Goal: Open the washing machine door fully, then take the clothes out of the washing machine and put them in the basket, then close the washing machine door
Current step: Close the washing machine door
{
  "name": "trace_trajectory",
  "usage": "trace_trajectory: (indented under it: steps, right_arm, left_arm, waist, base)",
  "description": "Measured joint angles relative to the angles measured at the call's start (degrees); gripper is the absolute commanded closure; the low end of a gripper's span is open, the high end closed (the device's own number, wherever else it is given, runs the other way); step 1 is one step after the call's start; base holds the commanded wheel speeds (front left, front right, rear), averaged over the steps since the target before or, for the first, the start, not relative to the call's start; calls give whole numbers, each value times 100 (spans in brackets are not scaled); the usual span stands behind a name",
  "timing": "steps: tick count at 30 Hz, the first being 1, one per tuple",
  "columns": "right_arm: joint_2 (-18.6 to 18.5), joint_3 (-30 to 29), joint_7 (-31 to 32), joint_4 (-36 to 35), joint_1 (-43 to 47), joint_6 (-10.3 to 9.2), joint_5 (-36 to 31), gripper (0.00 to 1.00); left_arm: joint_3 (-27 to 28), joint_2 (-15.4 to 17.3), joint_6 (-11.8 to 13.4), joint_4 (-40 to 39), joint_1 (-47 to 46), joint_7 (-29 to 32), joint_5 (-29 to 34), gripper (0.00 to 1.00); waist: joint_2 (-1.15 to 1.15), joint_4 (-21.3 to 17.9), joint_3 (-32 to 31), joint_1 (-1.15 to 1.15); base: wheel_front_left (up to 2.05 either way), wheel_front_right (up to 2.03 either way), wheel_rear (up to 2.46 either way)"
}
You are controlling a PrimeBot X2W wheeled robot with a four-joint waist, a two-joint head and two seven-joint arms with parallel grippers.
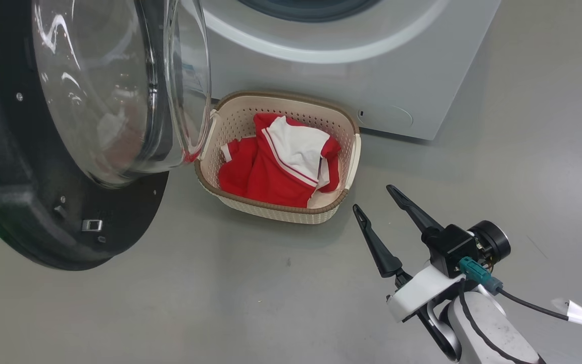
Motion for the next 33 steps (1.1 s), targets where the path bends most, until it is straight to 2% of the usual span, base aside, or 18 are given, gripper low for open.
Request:
trace_trajectory:
  steps: [10,17,21,22,29,33]
  right_arm:
    - [5,-1,0,-8,0,-1,18,0]
    - [9,-11,0,-14,-1,-53,19,0]
    - [10,-19,0,-18,-1,-54,20,0]
    - [10,-24,0,-20,-1,-54,26,0]
    - [14,-30,0,-26,-2,-54,27,0]
    - [16,-44,0,-26,-2,-54,36,0]
  left_arm:
    - [-78,-495,0,-642,360,90,-268,100]
    - [9,-580,0,-1095,644,52,-280,100]
    - [37,-573,0,-1638,753,-271,-219,100]
    - [19,-532,0,-1979,830,-515,-90,100]
    - [-52,-431,0,-2954,1266,-1529,347,100]
    - [-403,-320,-1,-3533,1640,-2090,887,100]
  waist:
    - [0,-25,38,0]
    - [0,-80,66,0]
    - [0,-108,76,0]
    - [0,-117,79,0]
    - [0,-132,75,0]
    - [0,-120,45,0]
  base:
    - [0,0,0]
    - [0,0,0]
    - [0,0,0]
    - [0,0,0]
    - [0,0,0]
    - [0,0,0]
